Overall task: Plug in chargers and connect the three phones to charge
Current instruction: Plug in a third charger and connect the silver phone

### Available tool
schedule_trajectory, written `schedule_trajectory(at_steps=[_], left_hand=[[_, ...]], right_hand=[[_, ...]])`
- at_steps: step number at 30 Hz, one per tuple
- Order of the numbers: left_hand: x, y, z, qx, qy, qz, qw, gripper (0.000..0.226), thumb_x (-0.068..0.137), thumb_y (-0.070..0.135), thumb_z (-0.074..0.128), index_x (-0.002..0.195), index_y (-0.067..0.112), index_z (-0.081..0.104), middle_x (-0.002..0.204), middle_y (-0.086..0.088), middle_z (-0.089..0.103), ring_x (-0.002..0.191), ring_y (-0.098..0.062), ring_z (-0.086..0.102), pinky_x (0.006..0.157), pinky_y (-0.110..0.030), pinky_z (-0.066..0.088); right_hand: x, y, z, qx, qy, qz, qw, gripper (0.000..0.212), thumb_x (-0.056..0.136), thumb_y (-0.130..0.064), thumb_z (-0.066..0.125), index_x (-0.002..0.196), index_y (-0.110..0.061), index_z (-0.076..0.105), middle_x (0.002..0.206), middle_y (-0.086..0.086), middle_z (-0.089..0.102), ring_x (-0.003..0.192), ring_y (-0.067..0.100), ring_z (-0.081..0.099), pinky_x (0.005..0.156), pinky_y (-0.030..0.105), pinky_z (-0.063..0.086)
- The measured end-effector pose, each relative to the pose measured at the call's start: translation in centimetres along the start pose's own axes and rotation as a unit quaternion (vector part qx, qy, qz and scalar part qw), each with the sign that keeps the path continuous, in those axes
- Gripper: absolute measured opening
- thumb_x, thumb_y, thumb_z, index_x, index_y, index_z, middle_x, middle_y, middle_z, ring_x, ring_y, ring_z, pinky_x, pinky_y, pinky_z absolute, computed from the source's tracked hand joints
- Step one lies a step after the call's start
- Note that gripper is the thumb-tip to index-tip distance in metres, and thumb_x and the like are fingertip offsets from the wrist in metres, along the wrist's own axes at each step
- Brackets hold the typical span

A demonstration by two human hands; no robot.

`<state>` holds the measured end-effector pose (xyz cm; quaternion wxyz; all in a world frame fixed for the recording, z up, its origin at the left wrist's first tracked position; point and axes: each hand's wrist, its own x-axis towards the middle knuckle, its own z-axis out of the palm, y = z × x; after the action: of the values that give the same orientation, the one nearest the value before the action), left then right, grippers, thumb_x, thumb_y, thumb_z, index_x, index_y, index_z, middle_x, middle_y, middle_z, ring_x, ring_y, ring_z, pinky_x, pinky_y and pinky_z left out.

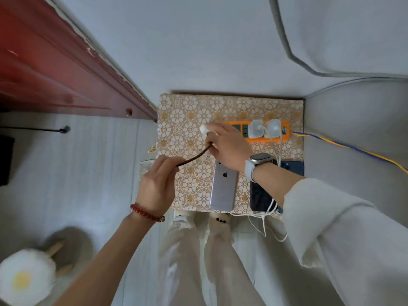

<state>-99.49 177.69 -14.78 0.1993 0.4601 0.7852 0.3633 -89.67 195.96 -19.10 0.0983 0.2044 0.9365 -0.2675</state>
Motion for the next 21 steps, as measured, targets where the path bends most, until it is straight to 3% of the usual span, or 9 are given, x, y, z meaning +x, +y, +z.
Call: schedule_trajectory(at_steps=[3, 8, 12, 15, 17, 21], left_hand=[[-0.8, 0.0, -0.9, -0.004, 0.033, -0.017, 0.999, 0.026, 0.087, 0.006, 0.034, 0.100, 0.016, 0.054, 0.086, -0.001, 0.056, 0.074, -0.008, 0.053, 0.065, -0.018, 0.046], [-0.8, -0.9, -0.8, 0.011, 0.084, -0.102, 0.991, 0.026, 0.088, 0.015, 0.035, 0.104, 0.015, 0.055, 0.084, -0.008, 0.059, 0.070, -0.010, 0.052, 0.059, -0.029, 0.047], [0.5, -0.9, 0.3, 0.001, 0.066, -0.121, 0.990, 0.025, 0.089, 0.009, 0.044, 0.104, 0.004, 0.063, 0.088, -0.013, 0.065, 0.072, -0.018, 0.057, 0.067, -0.027, 0.049], [1.9, -0.4, 1.7, -0.014, 0.048, -0.131, 0.990, 0.026, 0.087, 0.016, 0.047, 0.102, 0.004, 0.065, 0.090, -0.014, 0.068, 0.077, -0.027, 0.063, 0.069, -0.033, 0.052], [2.9, 0.0, 2.5, -0.034, 0.054, -0.150, 0.987, 0.024, 0.088, 0.014, 0.048, 0.103, 0.004, 0.065, 0.091, -0.014, 0.068, 0.078, -0.026, 0.061, 0.070, -0.031, 0.050], [4.4, 0.2, 3.0, -0.057, 0.070, -0.203, 0.975, 0.022, 0.091, 0.008, 0.047, 0.104, 0.004, 0.064, 0.092, -0.014, 0.067, 0.075, -0.016, 0.053, 0.068, -0.025, 0.041]], right_hand=[[-0.1, 0.2, -0.1, 0.025, 0.008, 0.030, 0.999, 0.019, 0.091, -0.019, 0.044, 0.102, -0.009, 0.056, 0.114, 0.009, 0.057, 0.111, 0.027, 0.048, 0.075, 0.041, 0.050], [-0.1, 0.3, -1.7, 0.033, 0.045, 0.022, 0.998, 0.028, 0.096, -0.024, 0.038, 0.101, -0.005, 0.057, 0.090, 0.012, 0.061, 0.076, 0.024, 0.055, 0.058, 0.033, 0.042], [-0.6, 2.0, -4.7, 0.063, 0.091, 0.006, 0.994, 0.025, 0.093, -0.018, 0.045, 0.101, -0.002, 0.062, 0.088, 0.015, 0.066, 0.074, 0.028, 0.060, 0.064, 0.035, 0.048], [-0.5, 3.8, -5.5, 0.084, 0.087, 0.073, 0.990, 0.020, 0.092, -0.015, 0.048, 0.101, -0.002, 0.062, 0.093, 0.017, 0.067, 0.080, 0.032, 0.062, 0.071, 0.040, 0.050], [-0.3, 4.5, -5.4, 0.096, 0.080, 0.114, 0.986, 0.019, 0.091, -0.014, 0.050, 0.101, -0.002, 0.060, 0.098, 0.018, 0.067, 0.088, 0.033, 0.061, 0.077, 0.042, 0.051], [0.0, 5.2, -5.4, 0.065, 0.049, 0.125, 0.989, 0.018, 0.089, -0.007, 0.050, 0.106, -0.003, 0.057, 0.108, 0.016, 0.064, 0.097, 0.030, 0.060, 0.078, 0.032, 0.045]])
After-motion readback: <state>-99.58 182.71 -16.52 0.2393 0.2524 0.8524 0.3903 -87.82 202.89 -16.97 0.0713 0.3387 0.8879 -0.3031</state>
